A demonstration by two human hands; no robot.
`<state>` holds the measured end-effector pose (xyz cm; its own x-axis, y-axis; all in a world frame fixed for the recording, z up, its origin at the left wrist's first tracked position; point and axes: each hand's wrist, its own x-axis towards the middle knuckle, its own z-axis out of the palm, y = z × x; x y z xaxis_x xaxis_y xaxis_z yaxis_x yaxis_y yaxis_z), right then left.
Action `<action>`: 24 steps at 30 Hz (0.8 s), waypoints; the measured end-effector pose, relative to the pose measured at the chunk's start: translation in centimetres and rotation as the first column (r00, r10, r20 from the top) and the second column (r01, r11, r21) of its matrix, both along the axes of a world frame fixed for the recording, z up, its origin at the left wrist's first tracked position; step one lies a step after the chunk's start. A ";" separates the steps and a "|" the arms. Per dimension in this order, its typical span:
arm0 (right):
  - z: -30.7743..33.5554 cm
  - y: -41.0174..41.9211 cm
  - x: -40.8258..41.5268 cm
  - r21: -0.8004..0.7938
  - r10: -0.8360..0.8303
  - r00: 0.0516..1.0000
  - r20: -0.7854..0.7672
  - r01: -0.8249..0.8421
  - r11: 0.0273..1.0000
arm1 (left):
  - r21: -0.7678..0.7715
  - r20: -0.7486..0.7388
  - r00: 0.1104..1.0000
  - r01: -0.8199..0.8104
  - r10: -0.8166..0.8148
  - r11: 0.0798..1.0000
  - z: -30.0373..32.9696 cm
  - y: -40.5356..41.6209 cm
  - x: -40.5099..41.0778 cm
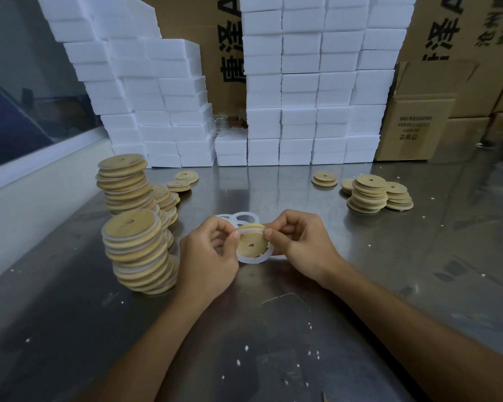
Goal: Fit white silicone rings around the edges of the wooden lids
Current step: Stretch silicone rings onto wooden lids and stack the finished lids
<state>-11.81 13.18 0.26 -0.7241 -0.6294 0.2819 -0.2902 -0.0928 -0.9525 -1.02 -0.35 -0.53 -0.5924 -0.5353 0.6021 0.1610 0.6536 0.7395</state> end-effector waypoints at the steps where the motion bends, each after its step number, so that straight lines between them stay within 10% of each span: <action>1: 0.0 0.1 0.0 0.004 0.003 1.000 0.012 -0.003 1.000 | -0.008 -0.003 1.000 0.008 -0.008 1.000 0.0 0.0 0.0; 19: -0.6 -0.2 -0.6 0.022 -0.011 0.998 -0.061 0.012 1.000 | 0.275 0.128 0.990 0.021 -0.058 0.961 0.0 -1.1 -0.1; 24: -0.8 -0.1 -0.2 0.071 -0.110 0.895 -0.432 0.156 0.985 | -0.117 0.104 0.993 -0.044 0.056 0.992 -0.2 -0.8 0.2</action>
<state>-12.01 13.11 -0.57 -0.6282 -0.5772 0.5218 -0.6724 0.0652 -0.7373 -0.82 -1.12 -0.69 -0.6305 -0.4971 0.5961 0.0502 0.7403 0.6704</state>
